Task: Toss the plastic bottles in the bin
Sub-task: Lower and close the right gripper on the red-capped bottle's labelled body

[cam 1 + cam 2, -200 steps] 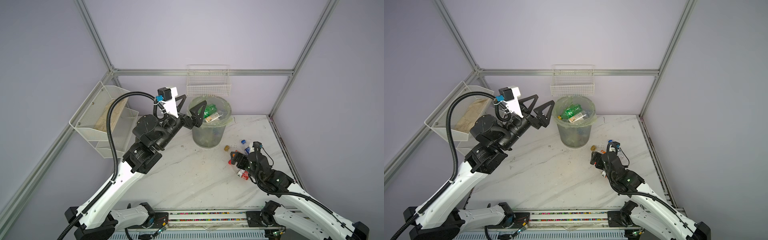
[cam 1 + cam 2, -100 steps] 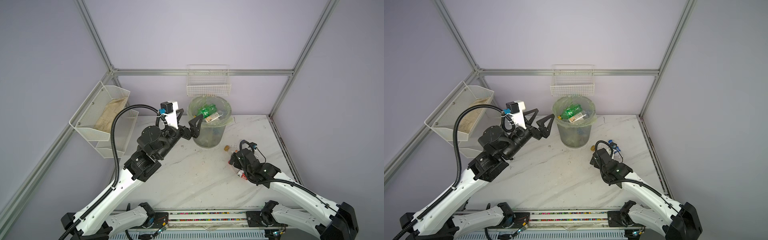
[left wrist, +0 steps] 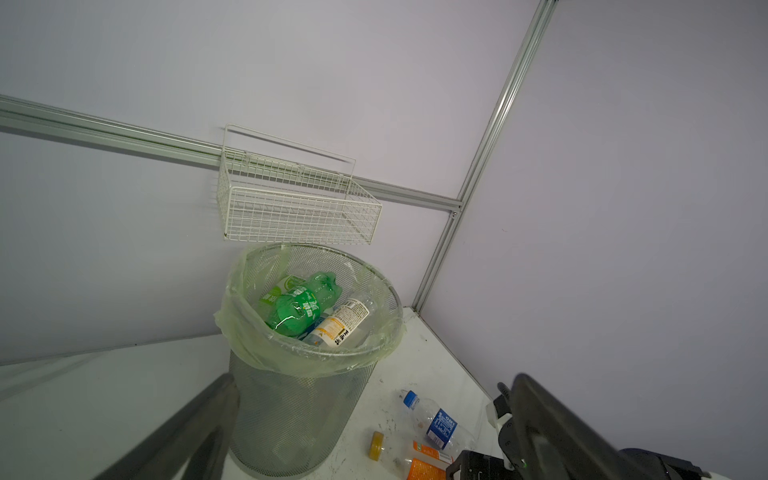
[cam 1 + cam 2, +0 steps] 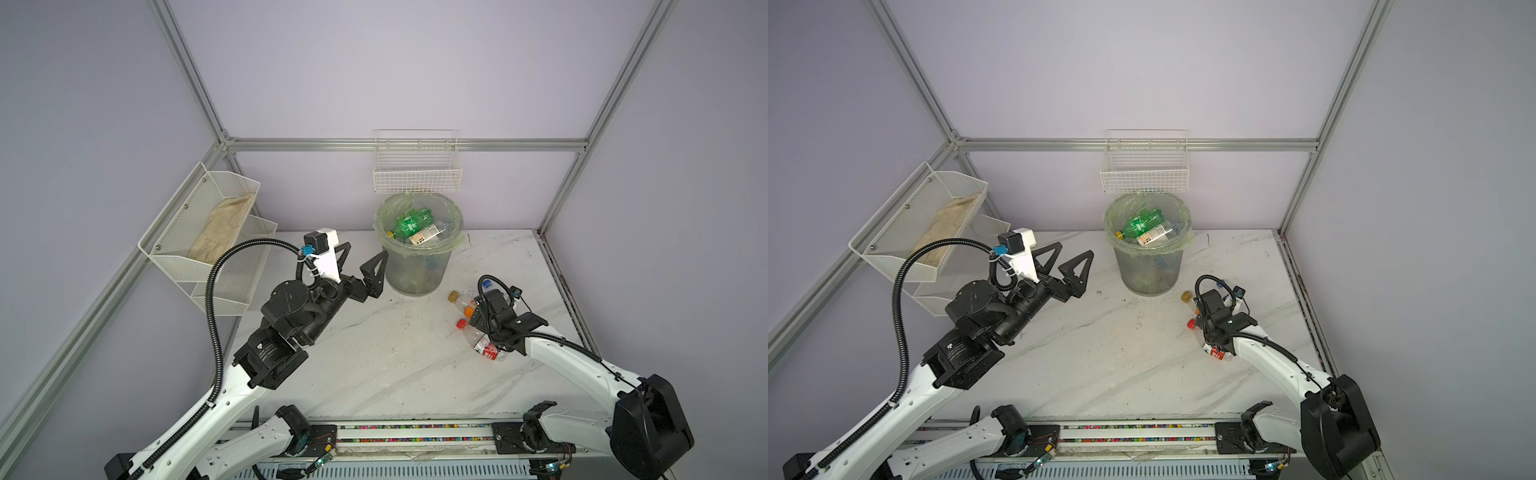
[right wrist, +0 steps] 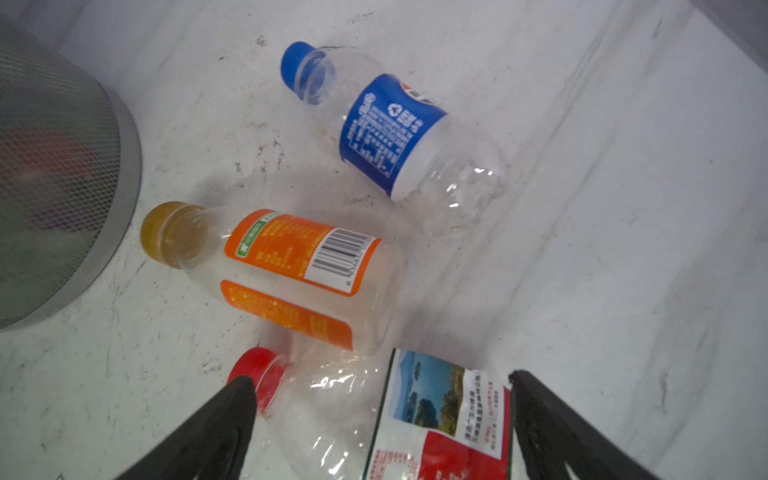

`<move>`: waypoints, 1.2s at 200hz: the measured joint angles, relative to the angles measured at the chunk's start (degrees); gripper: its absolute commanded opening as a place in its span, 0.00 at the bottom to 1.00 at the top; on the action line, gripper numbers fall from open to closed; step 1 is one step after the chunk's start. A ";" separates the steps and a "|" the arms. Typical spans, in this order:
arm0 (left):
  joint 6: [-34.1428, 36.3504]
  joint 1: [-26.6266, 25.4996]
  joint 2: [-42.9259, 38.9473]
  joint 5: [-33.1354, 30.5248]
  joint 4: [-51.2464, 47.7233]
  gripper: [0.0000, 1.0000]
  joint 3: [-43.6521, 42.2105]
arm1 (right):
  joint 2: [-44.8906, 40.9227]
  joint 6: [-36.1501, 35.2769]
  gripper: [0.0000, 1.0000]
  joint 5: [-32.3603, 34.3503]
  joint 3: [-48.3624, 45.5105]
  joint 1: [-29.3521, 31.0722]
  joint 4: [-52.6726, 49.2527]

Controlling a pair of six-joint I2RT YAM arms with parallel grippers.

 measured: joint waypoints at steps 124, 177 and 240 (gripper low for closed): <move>-1.49 0.00 -4.48 -2.47 -2.58 1.00 -4.70 | -2.01 1.16 0.95 -15.67 -11.63 -5.84 10.16; -2.51 0.00 -4.72 -3.02 -2.78 1.00 -5.90 | -8.11 4.42 0.92 -22.51 -15.56 -5.81 14.34; -2.67 0.00 -4.76 -3.26 -2.73 1.00 -6.19 | -16.06 7.15 0.92 -28.06 -20.61 -1.88 18.01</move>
